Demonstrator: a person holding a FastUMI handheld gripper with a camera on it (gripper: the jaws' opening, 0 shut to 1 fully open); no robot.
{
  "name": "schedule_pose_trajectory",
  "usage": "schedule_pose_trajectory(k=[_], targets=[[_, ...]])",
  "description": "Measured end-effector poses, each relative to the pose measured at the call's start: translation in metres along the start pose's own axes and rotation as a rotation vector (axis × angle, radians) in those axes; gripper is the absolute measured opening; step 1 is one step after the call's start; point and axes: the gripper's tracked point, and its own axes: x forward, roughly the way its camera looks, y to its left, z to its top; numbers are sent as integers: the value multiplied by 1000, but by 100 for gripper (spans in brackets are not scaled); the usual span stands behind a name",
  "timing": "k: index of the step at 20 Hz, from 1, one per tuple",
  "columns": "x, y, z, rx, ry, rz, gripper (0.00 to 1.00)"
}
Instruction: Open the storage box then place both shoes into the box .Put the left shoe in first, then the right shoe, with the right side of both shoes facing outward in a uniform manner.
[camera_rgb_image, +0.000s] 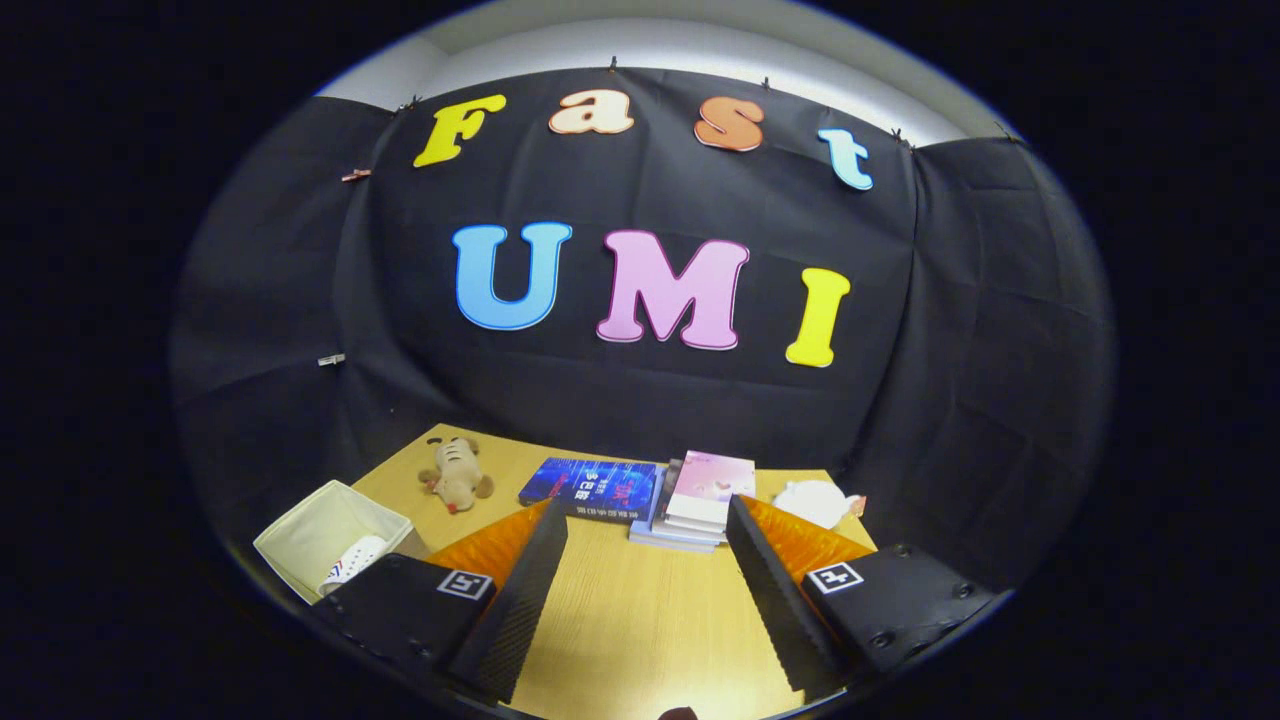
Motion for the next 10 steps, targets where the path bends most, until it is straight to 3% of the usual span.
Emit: schedule_pose_trajectory(k=[10], targets=[[-13, -43, -2, 19, -62, 104, 98]])
